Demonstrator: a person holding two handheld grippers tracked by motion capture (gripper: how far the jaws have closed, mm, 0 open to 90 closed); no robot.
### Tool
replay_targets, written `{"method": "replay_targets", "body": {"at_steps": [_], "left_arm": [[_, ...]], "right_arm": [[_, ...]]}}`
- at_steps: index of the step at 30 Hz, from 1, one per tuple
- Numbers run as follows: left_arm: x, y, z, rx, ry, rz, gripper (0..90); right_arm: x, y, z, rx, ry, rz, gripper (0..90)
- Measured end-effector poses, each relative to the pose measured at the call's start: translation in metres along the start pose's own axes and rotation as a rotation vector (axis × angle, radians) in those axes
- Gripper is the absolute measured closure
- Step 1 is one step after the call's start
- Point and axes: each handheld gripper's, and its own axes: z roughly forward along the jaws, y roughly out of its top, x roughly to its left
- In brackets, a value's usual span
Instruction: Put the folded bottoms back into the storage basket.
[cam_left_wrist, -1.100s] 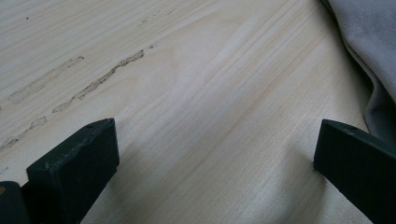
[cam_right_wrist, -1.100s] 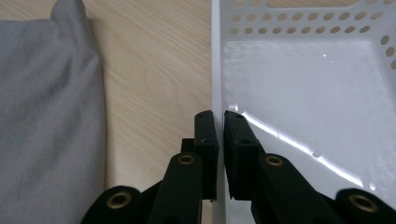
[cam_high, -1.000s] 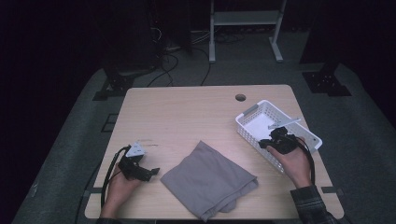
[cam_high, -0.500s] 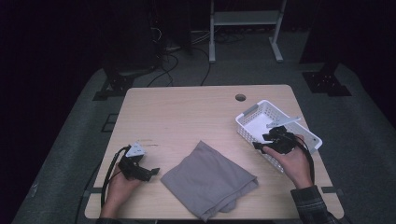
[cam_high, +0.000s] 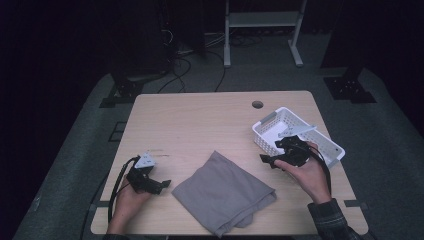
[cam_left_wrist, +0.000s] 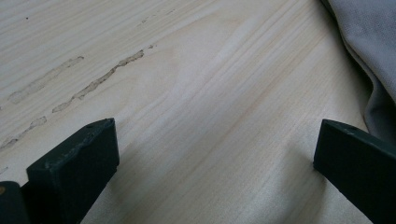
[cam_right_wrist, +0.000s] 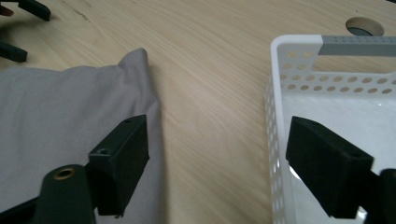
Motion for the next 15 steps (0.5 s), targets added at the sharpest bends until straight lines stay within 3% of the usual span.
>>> {"method": "replay_targets", "body": {"at_steps": [9, 15], "left_arm": [[0.000, 0.000, 0.000, 0.001, -0.001, 0.001, 0.0], [0.000, 0.000, 0.000, 0.003, 0.000, 0.004, 0.0]], "right_arm": [[0.013, 0.004, 0.003, 0.007, 0.029, -0.012, 15.3], [0.030, 0.004, 0.010, 0.015, 0.057, -0.047, 14.0]]}}
